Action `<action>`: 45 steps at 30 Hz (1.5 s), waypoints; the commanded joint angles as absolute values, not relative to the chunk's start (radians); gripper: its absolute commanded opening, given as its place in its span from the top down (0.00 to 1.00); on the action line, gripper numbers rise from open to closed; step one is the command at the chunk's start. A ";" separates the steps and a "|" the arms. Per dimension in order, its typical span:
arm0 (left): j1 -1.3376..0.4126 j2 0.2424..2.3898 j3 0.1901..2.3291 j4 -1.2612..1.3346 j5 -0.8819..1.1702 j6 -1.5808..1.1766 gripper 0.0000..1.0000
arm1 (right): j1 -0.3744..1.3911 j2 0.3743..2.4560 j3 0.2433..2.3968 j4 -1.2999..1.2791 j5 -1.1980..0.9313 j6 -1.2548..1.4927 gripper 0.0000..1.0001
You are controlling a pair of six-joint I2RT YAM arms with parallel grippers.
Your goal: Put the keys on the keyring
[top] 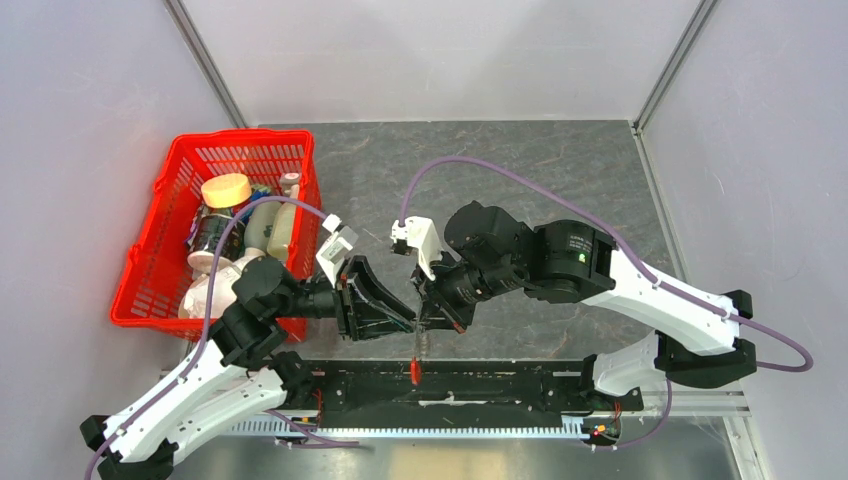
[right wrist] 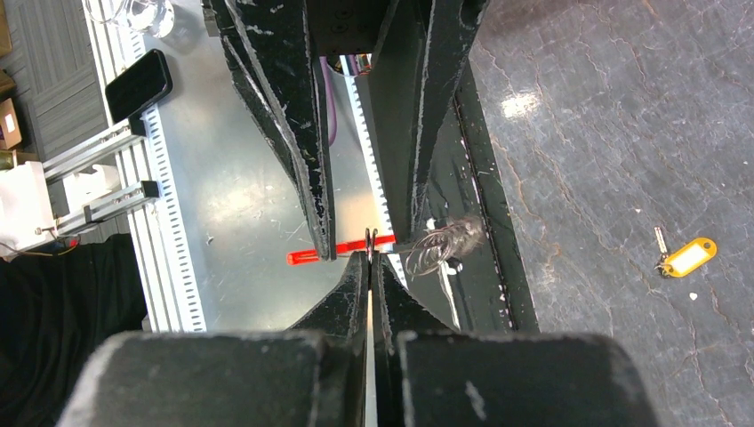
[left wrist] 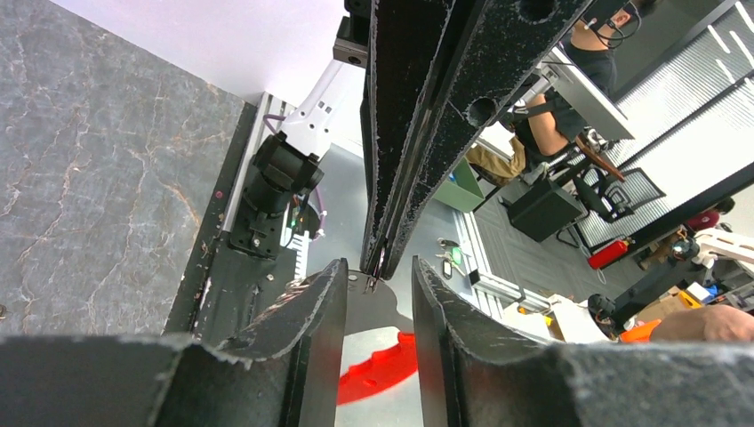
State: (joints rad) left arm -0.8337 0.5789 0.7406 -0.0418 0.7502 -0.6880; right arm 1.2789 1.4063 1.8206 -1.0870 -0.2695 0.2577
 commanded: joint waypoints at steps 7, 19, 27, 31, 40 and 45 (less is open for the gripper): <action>-0.839 0.574 0.737 -0.004 0.790 -0.709 0.64 | 1.278 1.390 1.865 -1.067 -0.285 0.247 1.00; -0.839 0.589 0.732 0.054 0.807 -0.720 0.78 | 1.278 1.379 1.855 -1.058 -0.327 0.245 1.00; -0.839 0.592 0.724 0.074 0.830 -0.726 0.82 | 1.278 1.366 1.852 -1.050 -0.332 0.243 1.00; -0.839 0.588 0.717 0.090 0.835 -0.735 0.83 | 1.278 1.358 1.850 -1.046 -0.331 0.243 1.00; -0.839 0.593 0.710 0.112 0.836 -0.744 0.75 | 1.278 1.356 1.852 -1.042 -0.332 0.245 1.00; -0.839 0.604 0.716 0.120 0.834 -0.746 0.76 | 1.278 1.358 1.845 -1.039 -0.338 0.244 1.00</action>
